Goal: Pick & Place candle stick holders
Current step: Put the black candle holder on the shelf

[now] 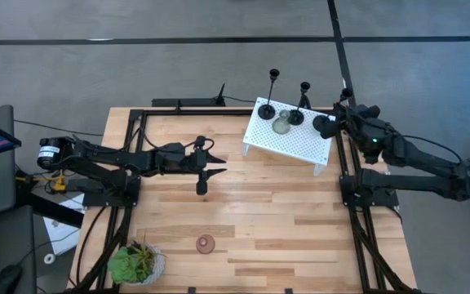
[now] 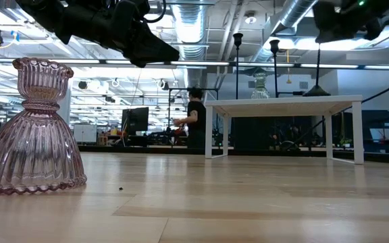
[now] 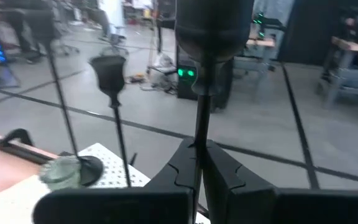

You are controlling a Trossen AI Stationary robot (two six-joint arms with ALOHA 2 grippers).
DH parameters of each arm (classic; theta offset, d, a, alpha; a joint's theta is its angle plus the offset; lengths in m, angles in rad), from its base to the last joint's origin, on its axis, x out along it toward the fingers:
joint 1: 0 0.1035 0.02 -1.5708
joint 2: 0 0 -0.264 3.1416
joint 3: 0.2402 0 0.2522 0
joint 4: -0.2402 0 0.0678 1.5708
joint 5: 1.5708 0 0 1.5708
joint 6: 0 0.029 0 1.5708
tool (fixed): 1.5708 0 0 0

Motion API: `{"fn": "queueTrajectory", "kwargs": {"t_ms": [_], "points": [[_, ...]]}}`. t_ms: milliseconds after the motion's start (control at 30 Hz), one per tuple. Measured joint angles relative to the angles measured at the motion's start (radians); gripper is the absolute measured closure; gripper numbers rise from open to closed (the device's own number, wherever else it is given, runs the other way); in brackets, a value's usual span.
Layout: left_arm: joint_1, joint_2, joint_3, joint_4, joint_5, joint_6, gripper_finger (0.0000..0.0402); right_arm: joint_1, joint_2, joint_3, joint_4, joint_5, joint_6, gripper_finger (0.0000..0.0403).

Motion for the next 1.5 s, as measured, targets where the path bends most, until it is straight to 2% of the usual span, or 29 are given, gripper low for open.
{"fn": "queueTrajectory", "kwargs": {"t_ms": [167, 433, 700, 867, 1067, 1333, 1500], "points": [[0.000, 0.000, 0.000, 0.000, 0.000, 0.000, 0.0287, -0.058, 0.048, 0.000, 0.011, -0.011, 0.044, 0.0403], [0.000, 0.000, 0.000, 0.000, 0.000, 0.000, 0.0287, -0.130, 0.117, 0.000, 0.121, -0.097, 0.048, 0.0403], [0.000, 0.000, 0.000, 0.000, 0.000, 0.000, 0.0287, -0.186, 0.181, 0.000, 0.115, -0.134, 0.048, 0.0403], [0.000, 0.000, 0.000, 0.000, 0.000, 0.000, 0.0287, -0.206, 0.198, 0.000, 0.107, -0.138, 0.048, 0.0403], [0.000, 0.000, 0.000, 0.000, 0.000, 0.000, 0.0287, -0.239, 0.204, 0.000, 0.110, -0.212, 0.079, 0.0403], [0.000, 0.000, 0.000, 0.000, 0.000, 0.000, 0.0287, -0.251, 0.204, 0.000, 0.108, -0.215, 0.084, 0.0384], [0.000, 0.000, 0.000, 0.000, 0.000, 0.000, 0.0287, -0.250, 0.204, 0.001, 0.103, -0.215, 0.076, 0.0398]]}}
